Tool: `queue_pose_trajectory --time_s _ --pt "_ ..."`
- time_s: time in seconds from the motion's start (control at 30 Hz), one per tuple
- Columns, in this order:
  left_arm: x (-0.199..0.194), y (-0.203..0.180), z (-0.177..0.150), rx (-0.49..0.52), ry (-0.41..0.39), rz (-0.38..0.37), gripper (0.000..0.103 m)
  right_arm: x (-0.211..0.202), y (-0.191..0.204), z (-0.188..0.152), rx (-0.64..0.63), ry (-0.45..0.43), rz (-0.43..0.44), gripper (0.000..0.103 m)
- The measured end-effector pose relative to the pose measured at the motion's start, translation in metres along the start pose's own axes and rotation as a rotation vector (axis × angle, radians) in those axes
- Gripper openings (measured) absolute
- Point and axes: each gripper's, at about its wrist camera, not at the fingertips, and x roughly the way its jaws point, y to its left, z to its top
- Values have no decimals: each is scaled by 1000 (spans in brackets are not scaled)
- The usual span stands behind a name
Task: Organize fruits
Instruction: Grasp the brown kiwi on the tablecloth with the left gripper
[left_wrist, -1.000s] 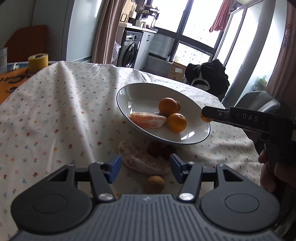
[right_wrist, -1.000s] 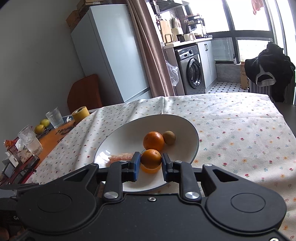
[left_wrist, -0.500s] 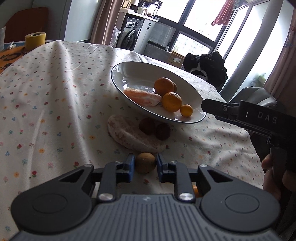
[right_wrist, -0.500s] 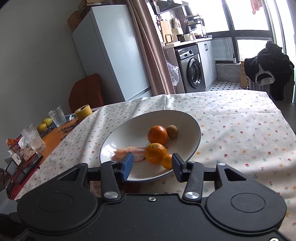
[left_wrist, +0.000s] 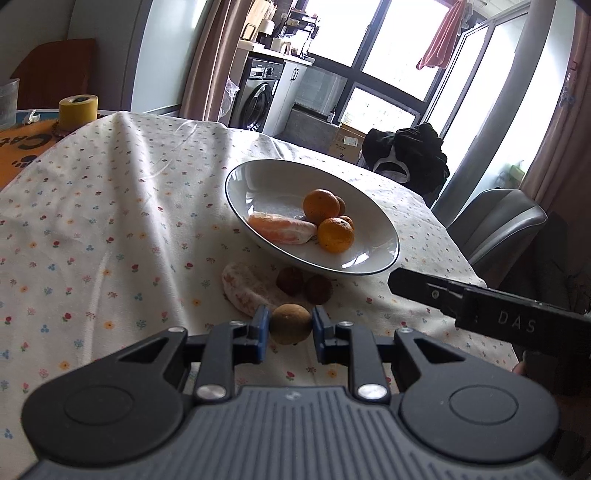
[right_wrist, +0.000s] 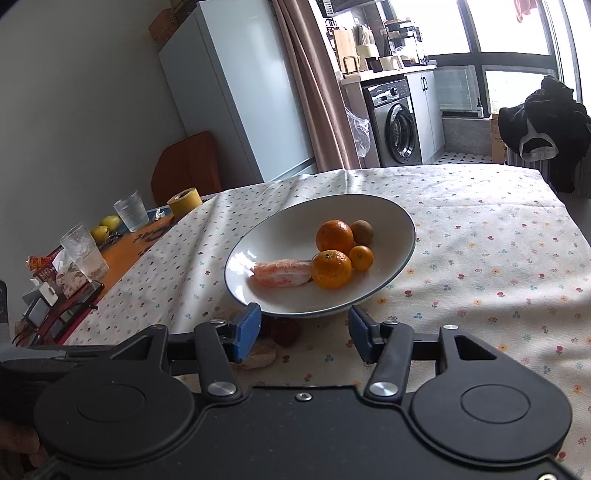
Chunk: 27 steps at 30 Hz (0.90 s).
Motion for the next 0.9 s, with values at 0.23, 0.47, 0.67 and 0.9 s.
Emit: queue_pose_trajectory --time_s 0.23,0.47,0.67,0.9 --pt "-14 -1 8 12 -42 -5 23 -8 4 -8 2 7 -2 53" --pt "-16 -1 28 26 -79 -9 23 -16 9 -15 1 19 15 53" --pt "-9 2 37 31 -81 -14 23 -18 11 -19 -3 41 30 52" --pt "6 2 50 45 -78 -21 23 -18 7 -17 13 30 13 52"
